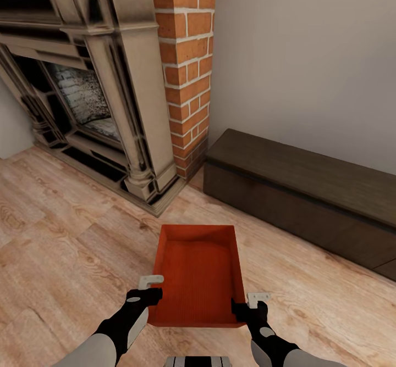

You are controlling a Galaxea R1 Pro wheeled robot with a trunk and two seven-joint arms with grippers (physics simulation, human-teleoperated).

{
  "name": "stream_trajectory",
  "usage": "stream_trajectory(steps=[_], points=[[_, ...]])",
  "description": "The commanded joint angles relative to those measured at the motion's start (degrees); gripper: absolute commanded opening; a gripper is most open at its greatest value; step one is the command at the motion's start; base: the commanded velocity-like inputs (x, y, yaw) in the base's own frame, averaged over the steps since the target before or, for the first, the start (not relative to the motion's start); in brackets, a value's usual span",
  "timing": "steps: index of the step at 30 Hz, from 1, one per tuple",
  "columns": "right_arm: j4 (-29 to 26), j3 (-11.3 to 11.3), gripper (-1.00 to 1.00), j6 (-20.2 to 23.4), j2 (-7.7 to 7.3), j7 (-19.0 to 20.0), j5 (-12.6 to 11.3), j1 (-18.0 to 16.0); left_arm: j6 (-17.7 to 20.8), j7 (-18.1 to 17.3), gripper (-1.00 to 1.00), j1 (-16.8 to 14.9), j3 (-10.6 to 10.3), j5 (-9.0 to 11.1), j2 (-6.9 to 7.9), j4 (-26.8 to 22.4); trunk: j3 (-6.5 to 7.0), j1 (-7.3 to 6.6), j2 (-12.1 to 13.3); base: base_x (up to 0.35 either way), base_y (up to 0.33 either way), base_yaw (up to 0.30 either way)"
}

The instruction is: Move the two storage containers from the living room to the garage. In the garage, place one container on the floor and stack the other container on top of it (either order is fine).

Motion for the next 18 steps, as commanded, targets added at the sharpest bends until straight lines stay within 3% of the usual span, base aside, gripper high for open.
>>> stream_trajectory(steps=[1, 18], points=[[0.0, 0.5, 1.0, -0.1, 0.01, -0.3, -0.4, 0.0, 0.3, 0.4, 1.0, 0.0, -0.5, 0.5, 0.04, -0.1, -0.04, -0.01, 0.0, 0.0, 0.0, 0.0], [0.0, 0.5, 1.0, -0.1, -0.13, -0.3, -0.4, 0.0, 0.4, 0.4, 1.0, 0.0, -0.5, 0.5, 0.0, -0.1, -0.04, -0.01, 0.0, 0.088, 0.0, 0.0]])
